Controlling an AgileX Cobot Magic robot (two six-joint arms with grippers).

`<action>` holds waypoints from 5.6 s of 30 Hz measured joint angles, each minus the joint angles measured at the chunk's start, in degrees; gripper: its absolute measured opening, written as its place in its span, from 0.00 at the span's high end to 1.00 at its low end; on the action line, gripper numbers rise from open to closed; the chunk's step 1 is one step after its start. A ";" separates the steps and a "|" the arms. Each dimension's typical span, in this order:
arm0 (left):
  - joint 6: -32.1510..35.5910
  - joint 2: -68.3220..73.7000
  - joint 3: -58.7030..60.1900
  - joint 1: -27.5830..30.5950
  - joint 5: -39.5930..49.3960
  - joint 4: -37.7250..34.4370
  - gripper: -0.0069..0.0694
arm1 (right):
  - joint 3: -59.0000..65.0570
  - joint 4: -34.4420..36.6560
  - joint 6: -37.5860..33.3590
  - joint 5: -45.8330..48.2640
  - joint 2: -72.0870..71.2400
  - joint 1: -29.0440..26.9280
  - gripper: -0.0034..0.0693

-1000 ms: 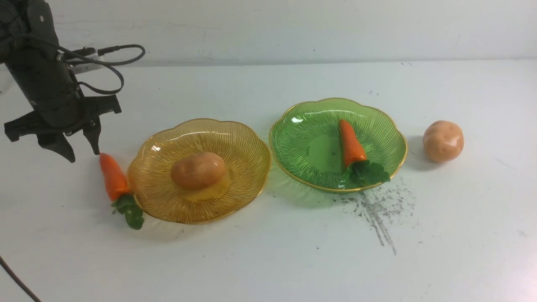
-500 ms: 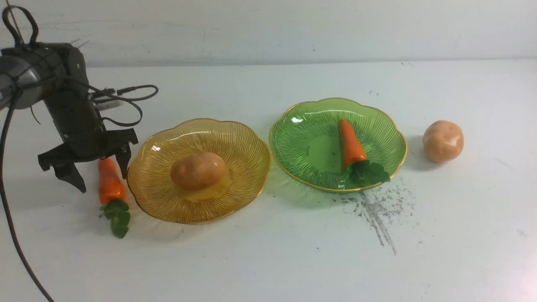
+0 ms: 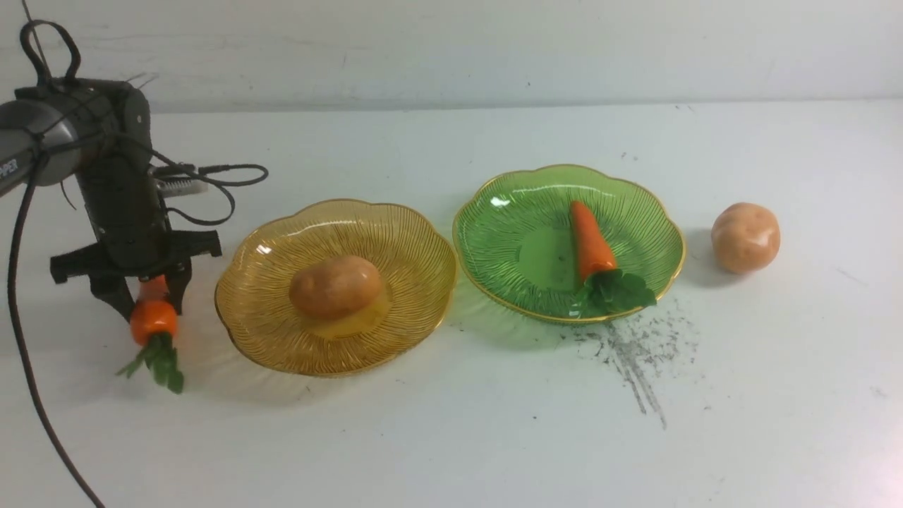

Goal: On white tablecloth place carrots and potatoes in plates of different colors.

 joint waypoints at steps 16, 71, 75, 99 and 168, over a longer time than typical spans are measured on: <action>18.52 -11.86 -15.43 -18.12 -0.90 -25.87 0.47 | 0.00 1.59 -1.27 0.00 0.00 -0.06 0.97; 24.36 -34.91 -2.41 -30.54 2.68 -8.32 0.91 | -35.87 -5.75 1.55 -1.20 57.01 -20.76 0.80; 23.81 -41.18 5.51 -30.54 2.81 -5.46 0.91 | -40.80 -5.68 2.05 -1.34 63.95 -20.76 0.58; 22.32 -45.96 11.26 -30.54 2.81 -0.08 0.91 | -47.31 -7.21 7.67 -8.84 83.33 -17.91 0.00; 20.86 -45.96 11.26 -30.54 2.81 2.80 0.91 | -58.53 6.23 -6.82 -13.17 86.24 15.90 0.02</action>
